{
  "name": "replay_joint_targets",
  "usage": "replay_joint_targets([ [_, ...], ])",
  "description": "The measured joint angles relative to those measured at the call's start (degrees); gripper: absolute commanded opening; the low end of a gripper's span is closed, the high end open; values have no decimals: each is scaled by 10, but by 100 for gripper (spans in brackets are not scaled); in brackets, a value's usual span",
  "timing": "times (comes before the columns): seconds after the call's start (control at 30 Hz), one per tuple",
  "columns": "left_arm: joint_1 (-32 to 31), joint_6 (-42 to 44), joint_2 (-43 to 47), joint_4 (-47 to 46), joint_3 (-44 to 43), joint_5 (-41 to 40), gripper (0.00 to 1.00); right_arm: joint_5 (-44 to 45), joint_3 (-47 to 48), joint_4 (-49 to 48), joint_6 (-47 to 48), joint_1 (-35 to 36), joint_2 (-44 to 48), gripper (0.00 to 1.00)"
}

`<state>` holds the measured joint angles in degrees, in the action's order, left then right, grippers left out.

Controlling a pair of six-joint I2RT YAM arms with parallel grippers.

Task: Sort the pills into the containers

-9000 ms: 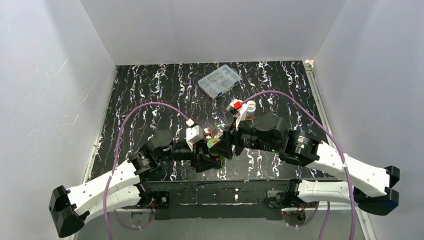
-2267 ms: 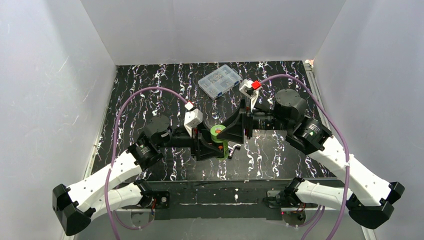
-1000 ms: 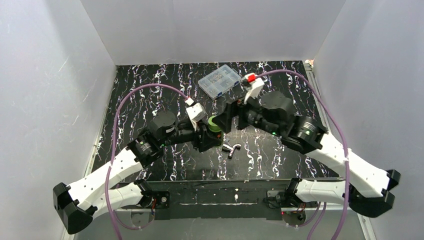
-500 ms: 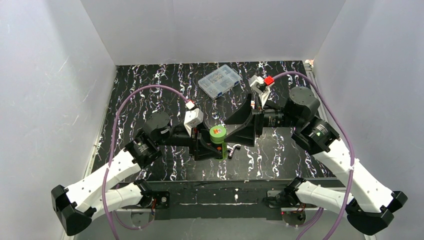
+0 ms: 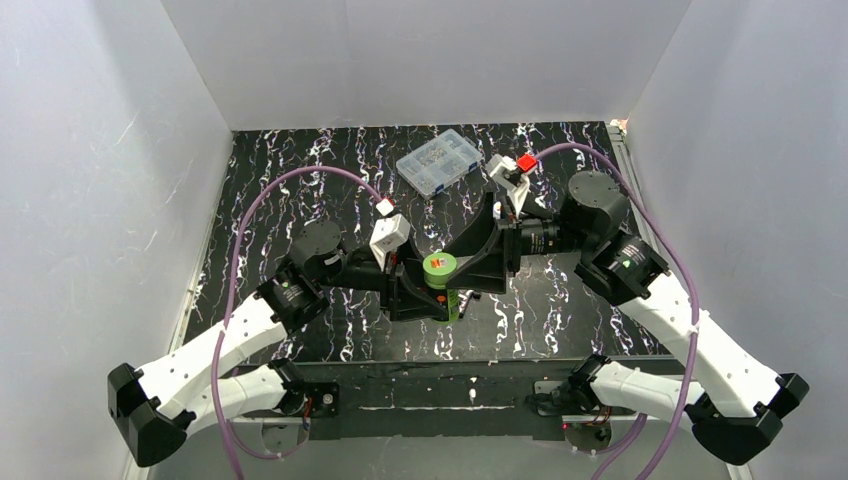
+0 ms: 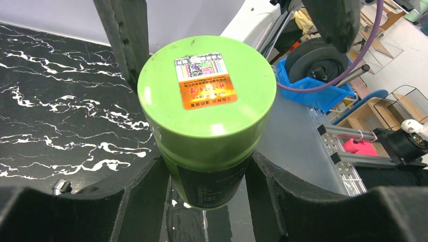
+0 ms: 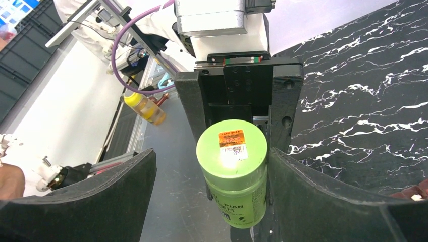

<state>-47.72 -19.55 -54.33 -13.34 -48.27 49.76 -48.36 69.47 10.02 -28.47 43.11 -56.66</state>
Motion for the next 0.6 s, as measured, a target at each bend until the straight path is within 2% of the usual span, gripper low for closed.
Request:
replay_joint_targets([
  [0.1,0,-3,-4,-4,0,3,0,10,0,3,4,10,-7,80],
  [0.4,0,-13,-7,-12,0,6,0,61,1,21,28,28,-11,54],
  [0.6,6,-16,-7,-6,0,-10,0,141,8,45,55,55,-4,37],
])
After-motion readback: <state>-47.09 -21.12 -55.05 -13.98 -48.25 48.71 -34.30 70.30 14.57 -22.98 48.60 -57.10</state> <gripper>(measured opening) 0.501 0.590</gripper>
